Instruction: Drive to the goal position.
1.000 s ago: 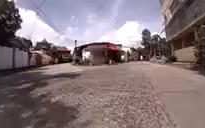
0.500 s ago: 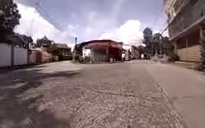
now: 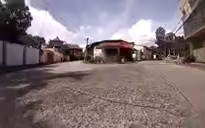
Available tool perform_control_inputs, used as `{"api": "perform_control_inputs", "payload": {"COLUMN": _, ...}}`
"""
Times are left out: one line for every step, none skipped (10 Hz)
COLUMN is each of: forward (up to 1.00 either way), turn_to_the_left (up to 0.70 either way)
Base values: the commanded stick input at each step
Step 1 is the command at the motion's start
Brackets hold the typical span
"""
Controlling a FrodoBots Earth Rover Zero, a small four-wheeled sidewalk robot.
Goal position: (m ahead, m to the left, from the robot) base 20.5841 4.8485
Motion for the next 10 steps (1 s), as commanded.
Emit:
{"api": "perform_control_inputs", "payload": {"forward": 0.70, "turn_to_the_left": 0.00}}
{"api": "perform_control_inputs", "payload": {"forward": 0.70, "turn_to_the_left": 0.00}}
{"api": "perform_control_inputs", "payload": {"forward": 0.70, "turn_to_the_left": 0.00}}
{"api": "perform_control_inputs", "payload": {"forward": 0.70, "turn_to_the_left": 0.00}}
{"api": "perform_control_inputs", "payload": {"forward": 0.70, "turn_to_the_left": 0.00}}
{"api": "perform_control_inputs", "payload": {"forward": 0.70, "turn_to_the_left": 0.00}}
{"api": "perform_control_inputs", "payload": {"forward": 0.70, "turn_to_the_left": 0.00}}
{"api": "perform_control_inputs", "payload": {"forward": 0.70, "turn_to_the_left": 0.00}}
{"api": "perform_control_inputs", "payload": {"forward": 0.70, "turn_to_the_left": 0.00}}
{"api": "perform_control_inputs", "payload": {"forward": 0.70, "turn_to_the_left": 0.00}}
